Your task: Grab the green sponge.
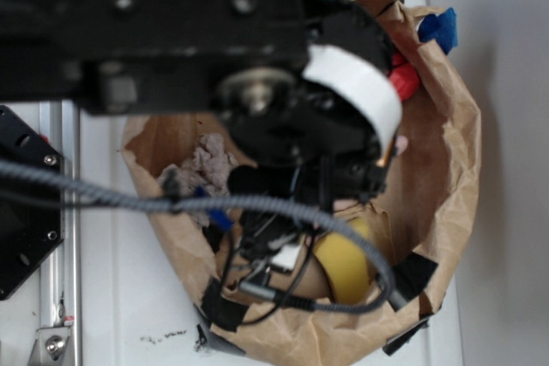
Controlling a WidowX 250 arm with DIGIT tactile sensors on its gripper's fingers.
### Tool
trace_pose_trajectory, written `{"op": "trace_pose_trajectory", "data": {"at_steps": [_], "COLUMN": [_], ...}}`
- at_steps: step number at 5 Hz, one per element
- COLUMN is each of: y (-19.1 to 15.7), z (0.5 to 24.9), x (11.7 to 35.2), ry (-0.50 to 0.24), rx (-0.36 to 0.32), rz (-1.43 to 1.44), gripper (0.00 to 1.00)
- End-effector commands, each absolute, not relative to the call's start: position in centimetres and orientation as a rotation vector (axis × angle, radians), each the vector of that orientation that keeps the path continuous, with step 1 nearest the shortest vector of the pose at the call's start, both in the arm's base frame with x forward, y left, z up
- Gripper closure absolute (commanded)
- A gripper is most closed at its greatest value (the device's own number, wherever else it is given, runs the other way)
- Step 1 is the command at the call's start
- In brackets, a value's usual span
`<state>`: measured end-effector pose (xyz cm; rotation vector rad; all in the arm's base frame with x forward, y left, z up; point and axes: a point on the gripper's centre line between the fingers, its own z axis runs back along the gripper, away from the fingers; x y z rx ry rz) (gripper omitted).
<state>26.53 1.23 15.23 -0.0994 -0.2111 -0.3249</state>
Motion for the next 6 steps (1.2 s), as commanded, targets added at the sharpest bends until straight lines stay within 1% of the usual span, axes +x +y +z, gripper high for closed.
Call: {"op": "trace_pose_trajectory", "data": {"at_steps": [1, 2, 3, 4, 5, 6], "y": [0.4, -2.3, -4.0, -4.7, -4.9, -5.4], "z": [11.8, 10.0, 8.2, 6.6, 4.9, 3.8], "x": [28.5, 29.0, 29.3, 29.6, 30.1, 30.2], "ry": [-0.181, -0.171, -0.145, -0.142, -0.152, -0.169], "rx": [-0.054, -0.007, 0.027, 0.037, 0.014, 0.013], "rz": [-0.342, -0.427, -0.51, -0.539, -0.55, -0.549], "gripper": [0.0, 0.0, 0.0, 0.0, 0.0, 0.0]}}
